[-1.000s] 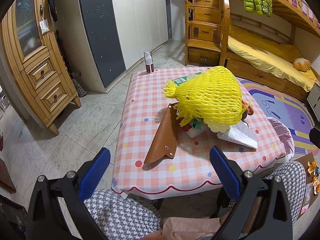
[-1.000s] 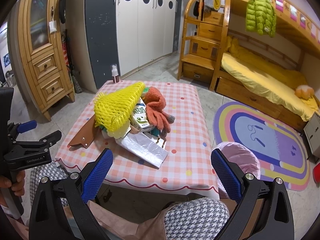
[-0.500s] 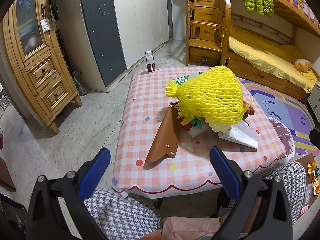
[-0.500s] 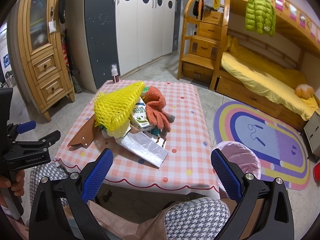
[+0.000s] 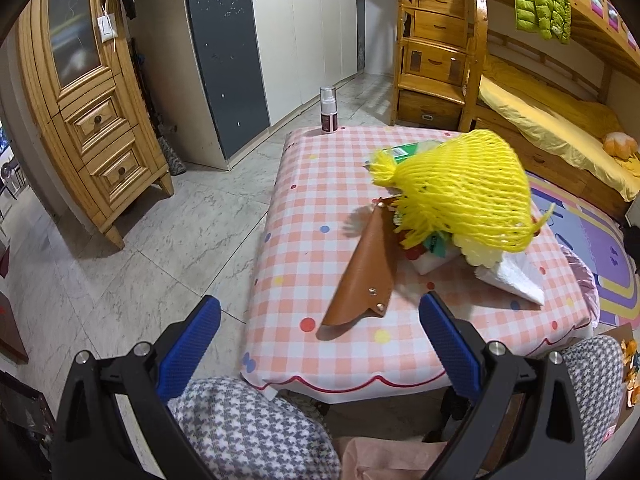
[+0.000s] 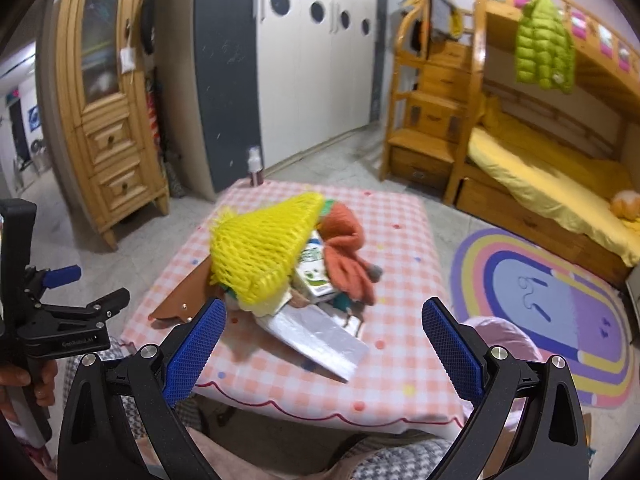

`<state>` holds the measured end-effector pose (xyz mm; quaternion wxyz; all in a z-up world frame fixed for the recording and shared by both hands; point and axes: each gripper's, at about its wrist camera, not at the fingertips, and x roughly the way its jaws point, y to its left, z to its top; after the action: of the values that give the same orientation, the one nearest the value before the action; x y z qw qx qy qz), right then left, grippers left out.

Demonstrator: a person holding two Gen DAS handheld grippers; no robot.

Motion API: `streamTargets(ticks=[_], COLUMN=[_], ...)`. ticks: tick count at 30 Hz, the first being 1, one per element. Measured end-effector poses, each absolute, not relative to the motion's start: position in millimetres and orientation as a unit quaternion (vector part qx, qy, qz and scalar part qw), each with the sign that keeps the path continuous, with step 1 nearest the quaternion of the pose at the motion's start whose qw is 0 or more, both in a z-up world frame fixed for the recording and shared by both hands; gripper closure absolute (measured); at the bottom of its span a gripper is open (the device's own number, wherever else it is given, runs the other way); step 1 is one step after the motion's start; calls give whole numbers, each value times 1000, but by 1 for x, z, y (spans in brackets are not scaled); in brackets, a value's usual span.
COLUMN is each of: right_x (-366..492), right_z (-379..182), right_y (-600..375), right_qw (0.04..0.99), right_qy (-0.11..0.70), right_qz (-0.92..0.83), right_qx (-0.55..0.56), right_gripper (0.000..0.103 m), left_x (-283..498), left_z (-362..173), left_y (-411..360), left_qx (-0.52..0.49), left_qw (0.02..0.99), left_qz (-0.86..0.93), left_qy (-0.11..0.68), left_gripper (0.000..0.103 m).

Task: Collect trash
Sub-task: 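Grasp the yellow foam net with the right tool while the left tool grasps the brown cone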

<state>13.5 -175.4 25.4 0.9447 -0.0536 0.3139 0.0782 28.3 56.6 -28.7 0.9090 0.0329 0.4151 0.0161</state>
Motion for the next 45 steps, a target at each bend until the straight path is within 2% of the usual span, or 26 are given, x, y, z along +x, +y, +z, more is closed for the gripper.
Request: streamTargets(ticks=[6, 8, 9, 15, 17, 20, 21, 22, 23, 25, 27, 34, 42, 45], right_x=[46, 61, 68, 98, 109, 124, 125, 126, 126, 123, 117, 93, 67, 63], right_z=[13, 5, 0, -18, -23, -32, -32, -31, -31, -27, -19, 17, 54, 50], right_y=[-157, -151, -150, -153, -155, -159, -157, -155, -153, -149, -146, -142, -157, -168], right_qw=[931, 924, 921, 914, 910, 898, 897, 897, 897, 896, 904, 928, 953, 954], right_qy=[348, 361, 370, 388, 399, 420, 420, 419, 418, 417, 400, 336, 268, 272], right_qz=[98, 108, 107, 113, 114, 128, 133, 138, 142, 148, 150, 160, 135, 106], right_qx=[-57, -56, -53, -24, -12, 27, 31, 31, 29, 23, 9, -37, -49, -62], right_gripper=[12, 32, 36, 36, 36, 36, 39, 50, 58, 81, 89, 91, 91, 91], left_x=[43, 51, 55, 72, 76, 77, 76, 75, 74, 74, 73, 72, 87, 98], left_z=[-35, -36, -36, -40, -47, -57, -60, -63, -65, -68, -66, -68, -94, -104], left_y=[65, 68, 69, 72, 68, 61, 59, 56, 52, 49, 47, 49, 44, 39], left_qx=[56, 54, 54, 26, 26, 30, 32, 34, 38, 42, 46, 51, 58, 54], left_qw=[910, 909, 909, 912, 908, 901, 899, 898, 897, 895, 895, 894, 891, 886], left_qz=[53, 56, 55, 15, 2, -18, -23, -25, -28, -28, -25, -16, -30, -52], left_qy=[407, 409, 409, 408, 419, 433, 436, 438, 440, 443, 442, 445, 449, 457], left_gripper=[7, 7, 7, 7, 18, 25, 25, 25, 25, 25, 25, 22, 22, 28])
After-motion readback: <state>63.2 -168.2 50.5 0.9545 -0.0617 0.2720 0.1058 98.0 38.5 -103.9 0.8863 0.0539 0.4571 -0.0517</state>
